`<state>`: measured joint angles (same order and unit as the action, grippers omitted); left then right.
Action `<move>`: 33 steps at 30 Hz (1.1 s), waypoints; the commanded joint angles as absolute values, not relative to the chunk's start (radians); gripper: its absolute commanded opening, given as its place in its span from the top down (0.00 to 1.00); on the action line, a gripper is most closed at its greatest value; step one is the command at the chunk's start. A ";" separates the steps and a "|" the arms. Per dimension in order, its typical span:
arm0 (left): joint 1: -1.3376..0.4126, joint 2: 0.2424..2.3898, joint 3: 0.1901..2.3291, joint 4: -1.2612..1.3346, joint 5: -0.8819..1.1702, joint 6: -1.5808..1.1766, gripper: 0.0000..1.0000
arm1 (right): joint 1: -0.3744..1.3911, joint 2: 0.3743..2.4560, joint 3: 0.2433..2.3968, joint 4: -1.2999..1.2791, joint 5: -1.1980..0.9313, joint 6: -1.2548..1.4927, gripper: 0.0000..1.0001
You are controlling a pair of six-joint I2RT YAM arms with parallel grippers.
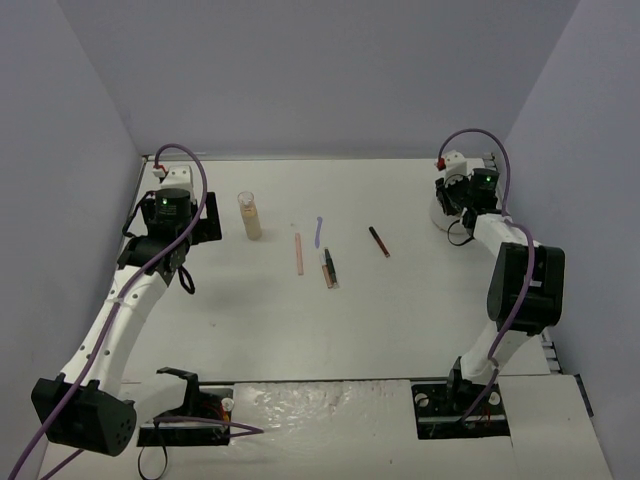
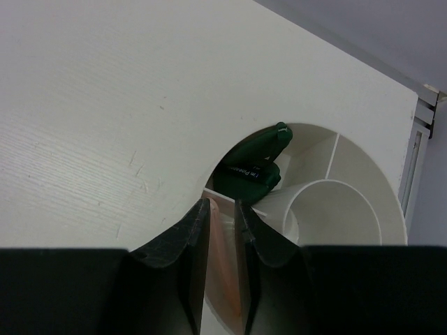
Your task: Organize the makeup
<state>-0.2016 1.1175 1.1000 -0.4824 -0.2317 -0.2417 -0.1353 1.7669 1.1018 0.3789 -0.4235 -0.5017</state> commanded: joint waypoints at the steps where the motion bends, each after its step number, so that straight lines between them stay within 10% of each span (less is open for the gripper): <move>1: -0.193 1.110 1.131 -0.440 -0.230 -0.232 0.03 | -0.145 1.662 1.091 0.482 -0.406 -0.487 0.80; 16: -0.193 1.100 1.134 -0.443 -0.214 -0.238 0.03 | 0.181 1.501 1.173 0.295 -0.069 -0.042 0.36; 33: -0.193 1.091 1.132 -0.443 -0.219 -0.238 0.03 | 0.610 2.028 1.592 -0.031 0.309 0.426 0.30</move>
